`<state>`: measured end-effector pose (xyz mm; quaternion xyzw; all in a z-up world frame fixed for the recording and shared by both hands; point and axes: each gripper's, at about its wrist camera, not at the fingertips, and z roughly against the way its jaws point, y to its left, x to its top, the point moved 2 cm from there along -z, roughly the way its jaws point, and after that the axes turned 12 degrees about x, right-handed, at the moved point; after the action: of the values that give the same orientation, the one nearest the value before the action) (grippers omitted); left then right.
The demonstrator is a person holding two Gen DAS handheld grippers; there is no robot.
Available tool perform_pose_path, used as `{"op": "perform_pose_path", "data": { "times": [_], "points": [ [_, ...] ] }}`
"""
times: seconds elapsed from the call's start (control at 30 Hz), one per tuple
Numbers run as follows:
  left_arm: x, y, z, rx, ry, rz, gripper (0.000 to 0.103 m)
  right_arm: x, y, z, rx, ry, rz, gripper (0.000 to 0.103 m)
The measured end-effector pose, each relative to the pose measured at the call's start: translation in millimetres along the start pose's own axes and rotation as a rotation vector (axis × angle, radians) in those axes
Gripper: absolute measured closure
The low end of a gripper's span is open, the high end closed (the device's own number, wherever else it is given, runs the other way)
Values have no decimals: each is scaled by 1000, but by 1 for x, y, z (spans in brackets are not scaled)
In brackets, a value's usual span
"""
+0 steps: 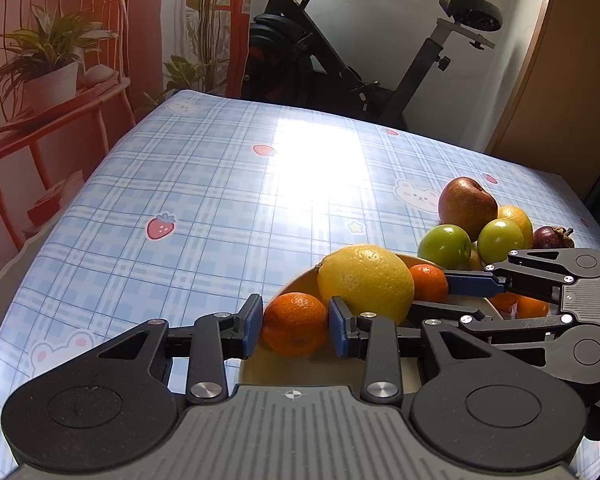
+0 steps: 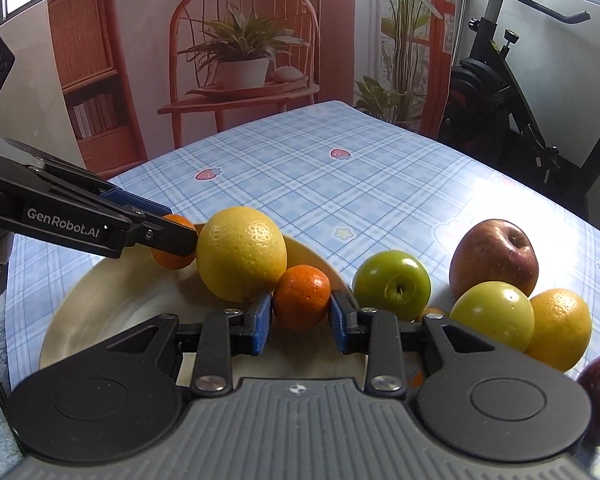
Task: Organize fruits
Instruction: 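Carry the tangerine with the left tool onto the plate and release, then move the left tool to the dark mangosteen and close on it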
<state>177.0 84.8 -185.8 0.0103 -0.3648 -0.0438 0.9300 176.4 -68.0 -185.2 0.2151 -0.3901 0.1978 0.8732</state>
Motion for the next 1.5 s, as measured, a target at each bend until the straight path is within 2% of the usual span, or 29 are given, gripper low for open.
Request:
{"op": "perform_pose_path", "data": {
  "times": [0.23, 0.47, 0.63, 0.77, 0.9, 1.13, 1.27, 1.4, 1.5],
  "points": [
    [3, 4, 2, 17, -10, 33, 65, 0, -2, 7, -6, -24, -11, 67],
    [10, 5, 15, 17, -66, 89, 65, -3, -6, 41, -30, -140, -38, 60],
    [19, -7, 22, 7, -98, 85, 65, -13, -26, 78, -114, -258, -83, 57],
    [29, -26, 27, -17, -124, 59, 65, -26, -47, 108, -217, -323, -107, 55],
    [39, -55, 29, -62, -141, 19, 64, -43, -64, 132, -326, -361, -119, 37],
    [59, -109, 31, -159, -152, -57, 64, -72, -96, 153, -386, -350, -188, 36],
    [69, -141, 26, -214, -143, -100, 64, -83, -109, 153, -374, -319, -190, 35],
    [75, -171, 13, -291, -79, -123, 64, -89, -122, 148, -337, -294, -217, 34],
    [75, -190, 3, -318, -49, -154, 64, -91, -128, 148, -305, -294, -237, 33]
  ]
}}
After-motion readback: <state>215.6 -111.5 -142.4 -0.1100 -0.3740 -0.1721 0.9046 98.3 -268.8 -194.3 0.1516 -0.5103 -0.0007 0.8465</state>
